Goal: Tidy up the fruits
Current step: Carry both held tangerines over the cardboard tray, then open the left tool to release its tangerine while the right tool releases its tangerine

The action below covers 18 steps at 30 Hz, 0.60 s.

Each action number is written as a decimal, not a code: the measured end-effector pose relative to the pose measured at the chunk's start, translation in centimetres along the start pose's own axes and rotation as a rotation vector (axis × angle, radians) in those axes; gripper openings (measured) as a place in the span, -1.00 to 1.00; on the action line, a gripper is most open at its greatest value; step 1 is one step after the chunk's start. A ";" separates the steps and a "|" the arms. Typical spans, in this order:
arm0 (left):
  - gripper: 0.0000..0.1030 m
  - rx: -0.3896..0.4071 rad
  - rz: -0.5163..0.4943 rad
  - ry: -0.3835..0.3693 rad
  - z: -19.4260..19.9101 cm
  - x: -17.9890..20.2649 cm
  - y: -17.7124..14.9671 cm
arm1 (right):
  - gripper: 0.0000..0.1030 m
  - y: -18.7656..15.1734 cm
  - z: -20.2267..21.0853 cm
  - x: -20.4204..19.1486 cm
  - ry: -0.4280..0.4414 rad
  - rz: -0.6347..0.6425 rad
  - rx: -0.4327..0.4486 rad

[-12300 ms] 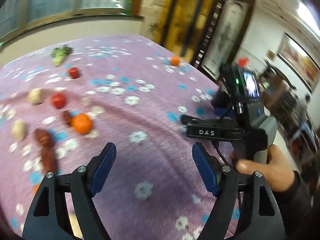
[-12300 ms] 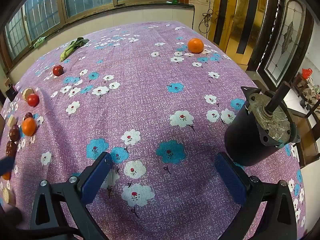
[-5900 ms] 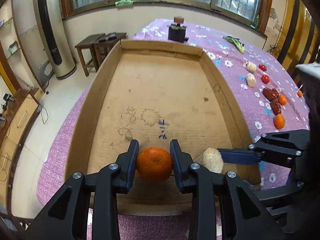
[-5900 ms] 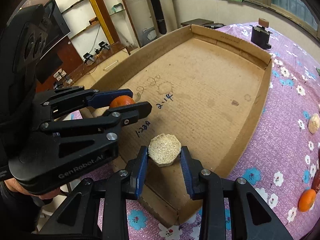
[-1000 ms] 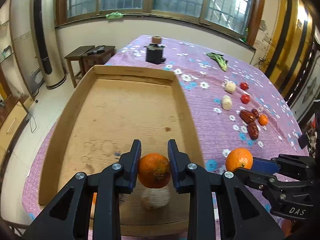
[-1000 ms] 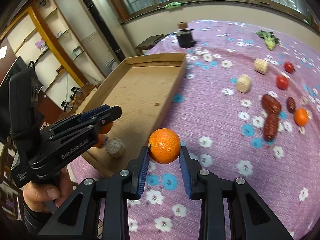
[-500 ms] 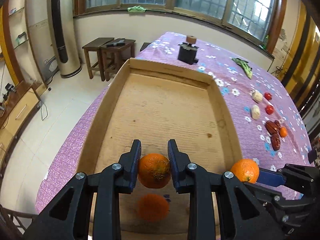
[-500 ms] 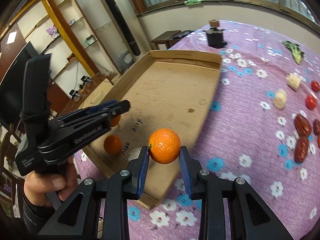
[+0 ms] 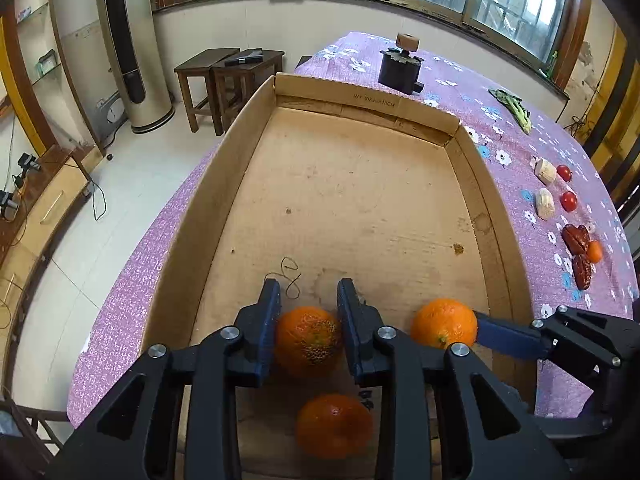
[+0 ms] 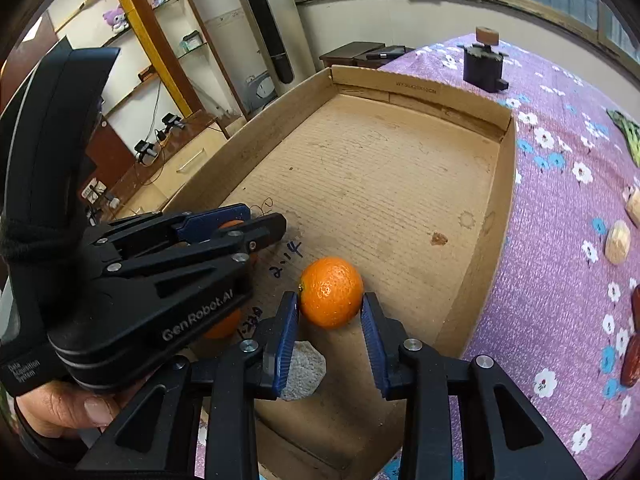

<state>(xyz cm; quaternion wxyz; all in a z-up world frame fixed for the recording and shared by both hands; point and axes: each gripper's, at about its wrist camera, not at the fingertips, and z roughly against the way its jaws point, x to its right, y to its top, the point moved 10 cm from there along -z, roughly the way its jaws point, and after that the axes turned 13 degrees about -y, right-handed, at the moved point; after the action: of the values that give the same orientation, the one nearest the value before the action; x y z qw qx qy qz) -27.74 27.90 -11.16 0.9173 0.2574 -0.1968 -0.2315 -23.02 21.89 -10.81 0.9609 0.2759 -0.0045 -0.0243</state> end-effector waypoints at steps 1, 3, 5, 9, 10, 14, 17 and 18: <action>-0.08 0.002 0.004 0.006 0.1 -0.1 0.0 | -0.17 -0.1 0.0 -0.1 -0.001 0.007 0.000; 0.11 0.017 0.003 0.008 0.4 0.1 0.1 | -0.07 -0.4 0.3 -0.3 -0.001 0.021 0.002; 0.12 0.026 0.000 0.015 1.0 0.2 0.2 | -0.01 -0.5 0.6 -0.4 -0.001 0.029 0.009; 0.15 0.051 -0.009 0.024 2.2 0.5 0.5 | -0.01 -0.7 1.7 -0.1 0.012 0.019 0.026; 0.20 0.057 -0.009 0.025 2.6 0.6 0.5 | -0.01 -0.7 2.2 0.0 0.015 0.013 0.033; 0.25 0.073 -0.024 0.022 3.5 1.5 0.7 | 0.02 -1.2 4.5 1.0 0.020 -0.017 0.069; 0.25 0.076 -0.044 0.015 3.8 2.6 0.7 | 0.08 -1.7 5.9 2.5 0.008 -0.052 0.089; 0.25 0.076 -0.052 0.011 3.8 3.1 0.7 | 0.08 -2.1 6.4 3.2 0.005 -0.069 0.094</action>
<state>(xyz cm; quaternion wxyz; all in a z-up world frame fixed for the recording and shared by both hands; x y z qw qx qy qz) -26.83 25.33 -6.98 0.9017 0.2984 -0.1935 -0.2460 -20.02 16.58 -6.47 0.9455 0.3206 0.0062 -0.0566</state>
